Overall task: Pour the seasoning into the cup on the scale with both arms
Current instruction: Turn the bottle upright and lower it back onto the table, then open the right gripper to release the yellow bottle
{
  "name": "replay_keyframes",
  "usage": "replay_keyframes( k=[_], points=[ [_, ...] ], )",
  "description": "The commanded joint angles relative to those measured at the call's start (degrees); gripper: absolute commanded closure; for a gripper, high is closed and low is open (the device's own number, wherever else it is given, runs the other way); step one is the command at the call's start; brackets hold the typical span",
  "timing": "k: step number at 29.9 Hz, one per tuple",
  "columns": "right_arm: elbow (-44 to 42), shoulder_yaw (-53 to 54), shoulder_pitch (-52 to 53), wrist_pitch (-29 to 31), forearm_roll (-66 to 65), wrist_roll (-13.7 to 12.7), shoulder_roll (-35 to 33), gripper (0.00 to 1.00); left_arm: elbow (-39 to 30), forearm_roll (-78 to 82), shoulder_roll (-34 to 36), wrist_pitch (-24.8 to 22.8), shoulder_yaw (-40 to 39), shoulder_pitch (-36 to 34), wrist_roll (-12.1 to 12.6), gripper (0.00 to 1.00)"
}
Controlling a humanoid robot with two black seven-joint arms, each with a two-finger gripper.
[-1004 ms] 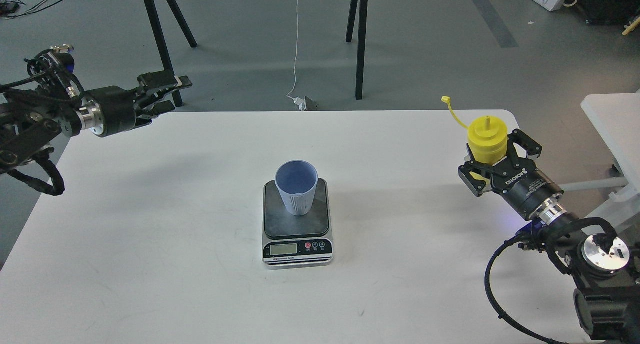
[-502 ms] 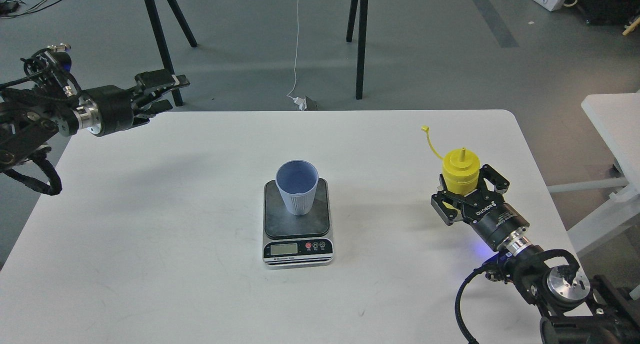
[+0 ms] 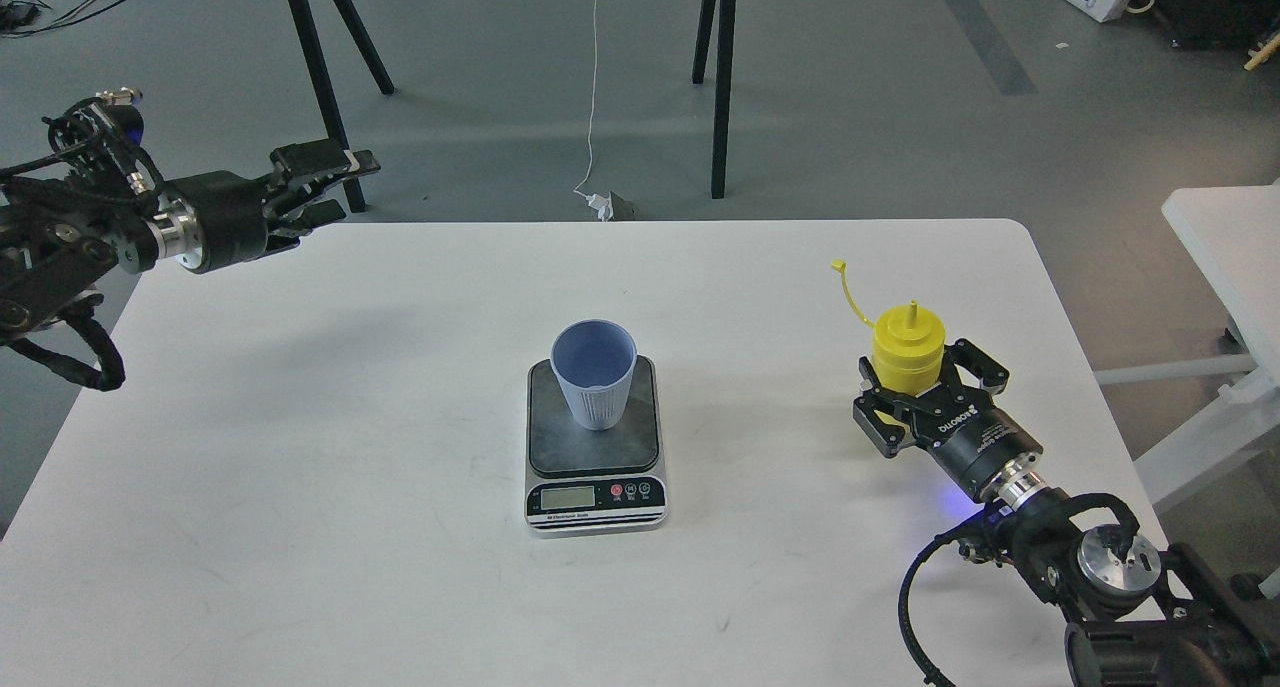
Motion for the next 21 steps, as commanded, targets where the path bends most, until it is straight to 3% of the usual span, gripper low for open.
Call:
replay_keyframes(
  k=[1,6,21],
  points=[
    [0.16,-0.35,0.05,0.0,0.0,0.0,-0.08,0.21,0.0,0.0,0.03,0.0,0.0,-0.02,-0.01,0.11],
    [0.6,-0.52,-0.12,0.0,0.17,0.0,-0.08,0.12,0.0,0.0,0.11,0.0,0.0,-0.02,-0.01,0.11],
    [9.21,0.0,-11.19,0.0,2.54,0.0,-5.26,0.11,0.0,0.0,0.2,0.0,0.0,-0.02,-0.01,0.11]
  ],
)
